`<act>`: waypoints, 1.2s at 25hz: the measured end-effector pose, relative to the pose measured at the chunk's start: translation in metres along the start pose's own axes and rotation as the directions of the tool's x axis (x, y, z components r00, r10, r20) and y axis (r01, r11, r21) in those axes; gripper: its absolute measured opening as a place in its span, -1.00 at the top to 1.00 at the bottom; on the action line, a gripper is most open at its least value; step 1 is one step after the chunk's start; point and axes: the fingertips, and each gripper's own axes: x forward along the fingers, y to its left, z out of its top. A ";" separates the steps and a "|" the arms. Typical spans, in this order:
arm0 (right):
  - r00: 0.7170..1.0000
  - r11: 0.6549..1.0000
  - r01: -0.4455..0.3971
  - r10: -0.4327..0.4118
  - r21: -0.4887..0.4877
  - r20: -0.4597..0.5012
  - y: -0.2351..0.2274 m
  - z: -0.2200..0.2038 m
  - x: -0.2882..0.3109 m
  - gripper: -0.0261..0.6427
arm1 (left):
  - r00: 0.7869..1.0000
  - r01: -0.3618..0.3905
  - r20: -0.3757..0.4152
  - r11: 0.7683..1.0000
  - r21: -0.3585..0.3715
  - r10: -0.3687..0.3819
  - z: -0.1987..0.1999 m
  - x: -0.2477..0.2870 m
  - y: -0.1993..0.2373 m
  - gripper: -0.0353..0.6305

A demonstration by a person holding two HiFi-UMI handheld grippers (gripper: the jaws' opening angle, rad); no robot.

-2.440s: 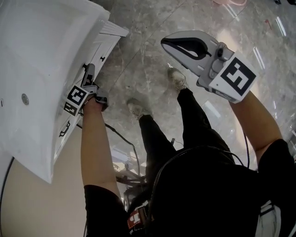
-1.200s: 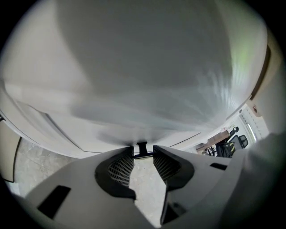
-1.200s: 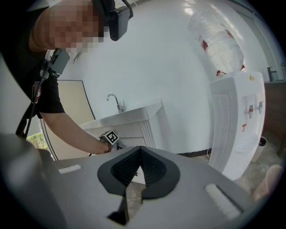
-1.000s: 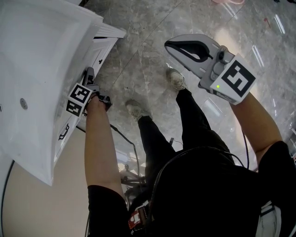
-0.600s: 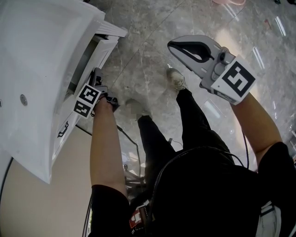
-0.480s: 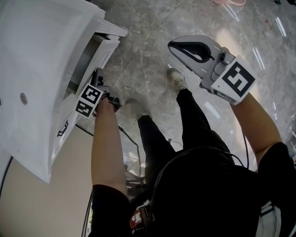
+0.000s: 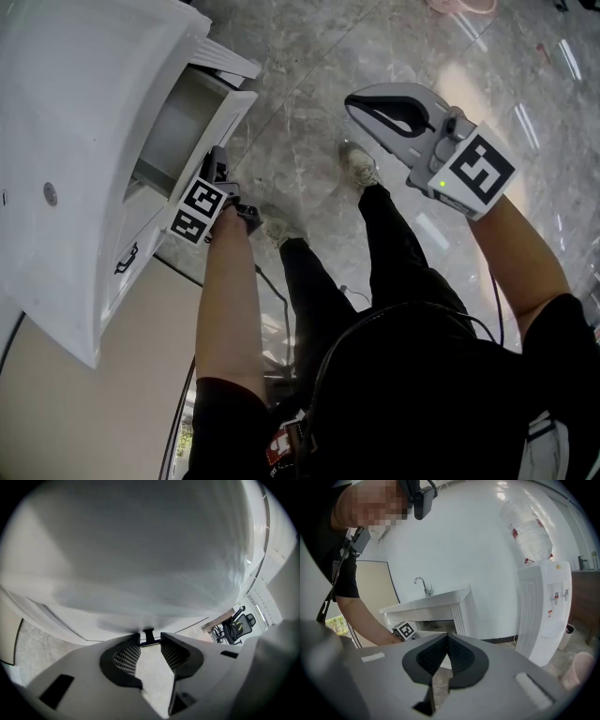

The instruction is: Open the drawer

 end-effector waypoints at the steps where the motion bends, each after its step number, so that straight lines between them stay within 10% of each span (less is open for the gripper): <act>1: 1.000 1.000 0.000 0.000 -0.002 0.003 0.001 0.000 -0.002 0.94 | 1.000 0.001 0.000 1.000 0.001 -0.001 -0.004 -0.001 -0.001 0.49; 30: 0.999 0.999 0.031 -0.030 -0.016 0.009 -0.001 -0.010 -0.043 0.94 | 1.000 0.005 -0.012 0.998 -0.060 -0.006 -0.092 -0.033 -0.018 0.49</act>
